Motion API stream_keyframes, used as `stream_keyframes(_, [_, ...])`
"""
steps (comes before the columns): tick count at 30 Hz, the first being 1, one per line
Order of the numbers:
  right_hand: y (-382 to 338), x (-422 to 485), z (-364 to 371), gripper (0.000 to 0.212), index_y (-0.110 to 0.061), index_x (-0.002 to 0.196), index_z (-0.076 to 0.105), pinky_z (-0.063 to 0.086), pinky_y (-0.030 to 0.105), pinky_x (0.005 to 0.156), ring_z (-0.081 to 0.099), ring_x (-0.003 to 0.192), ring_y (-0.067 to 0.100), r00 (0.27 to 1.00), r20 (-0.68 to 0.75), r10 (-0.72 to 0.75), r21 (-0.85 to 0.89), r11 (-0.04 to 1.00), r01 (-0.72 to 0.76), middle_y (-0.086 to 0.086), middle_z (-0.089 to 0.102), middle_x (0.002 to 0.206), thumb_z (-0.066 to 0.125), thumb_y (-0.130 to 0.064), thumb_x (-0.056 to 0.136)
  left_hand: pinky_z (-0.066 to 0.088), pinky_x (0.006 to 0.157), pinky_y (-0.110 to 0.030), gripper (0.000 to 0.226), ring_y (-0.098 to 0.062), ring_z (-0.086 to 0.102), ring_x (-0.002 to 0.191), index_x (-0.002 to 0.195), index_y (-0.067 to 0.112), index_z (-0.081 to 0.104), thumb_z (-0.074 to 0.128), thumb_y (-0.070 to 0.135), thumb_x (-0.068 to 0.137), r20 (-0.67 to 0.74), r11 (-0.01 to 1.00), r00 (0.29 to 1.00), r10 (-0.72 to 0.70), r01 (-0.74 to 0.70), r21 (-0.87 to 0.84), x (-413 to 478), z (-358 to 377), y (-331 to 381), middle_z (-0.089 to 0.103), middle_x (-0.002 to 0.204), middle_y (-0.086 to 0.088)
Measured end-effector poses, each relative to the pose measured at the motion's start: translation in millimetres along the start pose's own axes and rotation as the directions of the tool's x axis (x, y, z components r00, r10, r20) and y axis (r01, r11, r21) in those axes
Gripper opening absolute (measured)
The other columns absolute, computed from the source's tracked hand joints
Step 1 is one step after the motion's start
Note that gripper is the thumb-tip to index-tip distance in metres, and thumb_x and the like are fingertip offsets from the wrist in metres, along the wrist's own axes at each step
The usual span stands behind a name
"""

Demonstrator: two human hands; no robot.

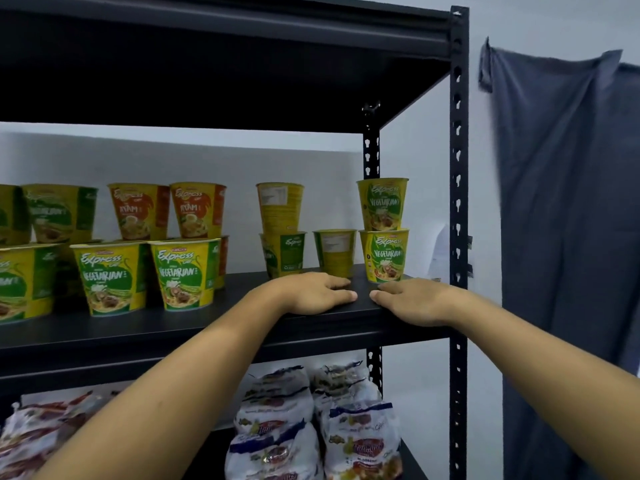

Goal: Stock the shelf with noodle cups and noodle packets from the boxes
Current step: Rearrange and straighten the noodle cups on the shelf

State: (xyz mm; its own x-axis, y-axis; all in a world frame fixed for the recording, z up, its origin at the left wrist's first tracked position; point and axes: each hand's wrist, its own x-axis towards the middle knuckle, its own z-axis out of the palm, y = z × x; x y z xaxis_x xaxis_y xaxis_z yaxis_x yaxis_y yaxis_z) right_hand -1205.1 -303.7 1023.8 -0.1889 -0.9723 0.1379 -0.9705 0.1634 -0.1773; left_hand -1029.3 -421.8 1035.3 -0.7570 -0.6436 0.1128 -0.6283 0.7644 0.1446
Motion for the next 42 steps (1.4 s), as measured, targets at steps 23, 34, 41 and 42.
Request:
stream_keyframes(23, [-52.8, 58.7, -4.0, 0.054, -0.032, 0.149, 0.051, 0.03, 0.037, 0.117, 0.04, 0.143, 0.019, 0.95, 0.078, -0.301, -0.008, 0.953, 0.303, -0.005, 0.045, 0.157, 0.042, -0.058, 0.102, 0.047, 0.084, -0.027, 0.035, -0.011, 0.061, 0.098, 0.124, 0.025, 0.072, 0.065, 0.047, 0.097, -0.35, 0.958, 0.892, -0.285, 0.253, -0.134, -27.4, -25.5, -47.1, 0.07, 0.118, 0.004])
stream_keyframes(34, [-62.5, 78.7, 13.1, 0.065, -0.034, 0.157, 0.035, 0.019, 0.038, 0.121, 0.027, 0.152, 0.02, 0.937, 0.109, -0.331, 0.076, 0.943, 0.324, -0.006, 0.03, 0.165, 0.033, -0.067, 0.101, 0.046, 0.093, -0.031, 0.052, -0.024, 0.057, 0.123, 0.135, 0.021, 0.049, 0.075, 0.037, 0.093, -0.375, 0.799, 0.762, -0.528, 0.297, -0.523, -8.5, -50.6, -45.5, 0.058, 0.142, -0.007])
stream_keyframes(41, [-59.3, 83.8, 15.4, 0.065, -0.033, 0.157, 0.035, 0.019, 0.036, 0.12, 0.027, 0.151, 0.021, 0.932, 0.102, -0.348, 0.097, 0.936, 0.339, -0.005, 0.03, 0.165, 0.033, -0.066, 0.102, 0.048, 0.107, -0.051, 0.072, -0.032, 0.052, 0.133, 0.136, 0.017, 0.043, 0.087, 0.034, 0.081, -0.289, 0.682, 0.755, -0.589, 0.273, -0.678, 19.4, -51.2, -59.6, 0.054, 0.145, -0.009])
stream_keyframes(42, [-58.8, 84.4, 15.8, 0.064, -0.033, 0.157, 0.036, 0.02, 0.036, 0.12, 0.027, 0.151, 0.021, 0.931, 0.098, -0.352, 0.1, 0.934, 0.343, -0.005, 0.03, 0.165, 0.034, -0.066, 0.102, 0.048, 0.107, -0.051, 0.078, -0.032, 0.052, 0.134, 0.139, 0.016, 0.041, 0.088, 0.034, 0.079, -0.282, 0.672, 0.754, -0.593, 0.271, -0.689, 23.0, -51.3, -61.5, 0.054, 0.145, -0.009])
